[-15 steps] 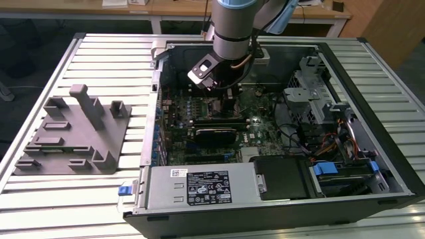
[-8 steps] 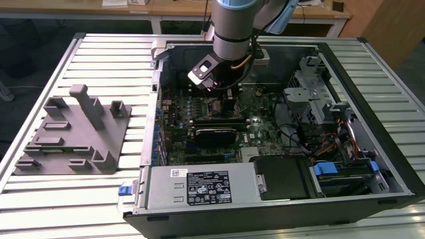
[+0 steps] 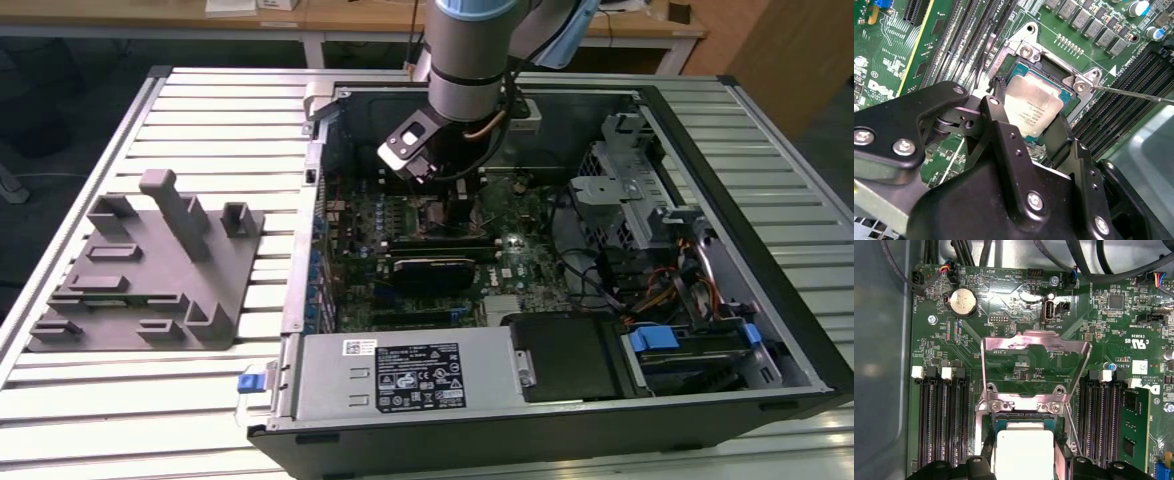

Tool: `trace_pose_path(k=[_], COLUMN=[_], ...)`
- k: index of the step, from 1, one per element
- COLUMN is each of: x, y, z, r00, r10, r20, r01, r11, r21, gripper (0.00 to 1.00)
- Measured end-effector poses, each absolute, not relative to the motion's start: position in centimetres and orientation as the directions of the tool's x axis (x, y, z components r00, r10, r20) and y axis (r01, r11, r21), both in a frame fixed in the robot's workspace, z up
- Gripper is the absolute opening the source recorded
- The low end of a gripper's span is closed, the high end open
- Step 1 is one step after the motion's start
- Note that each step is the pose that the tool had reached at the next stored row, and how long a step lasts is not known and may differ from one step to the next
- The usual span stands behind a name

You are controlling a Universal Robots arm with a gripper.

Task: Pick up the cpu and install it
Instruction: 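Place the cpu into insertion slot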

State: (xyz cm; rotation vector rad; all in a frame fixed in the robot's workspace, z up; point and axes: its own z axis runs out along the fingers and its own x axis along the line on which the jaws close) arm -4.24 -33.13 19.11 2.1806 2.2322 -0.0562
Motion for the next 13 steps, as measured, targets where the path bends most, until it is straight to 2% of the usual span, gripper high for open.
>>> trace_pose_path(k=[13], x=[-4.12], y=[-33.07], z=[19.07], r00=[-0.024], r10=[0.999], r20=[-0.039], r01=[1.0], r11=[0.023], r21=[-0.011], gripper=[0.54])
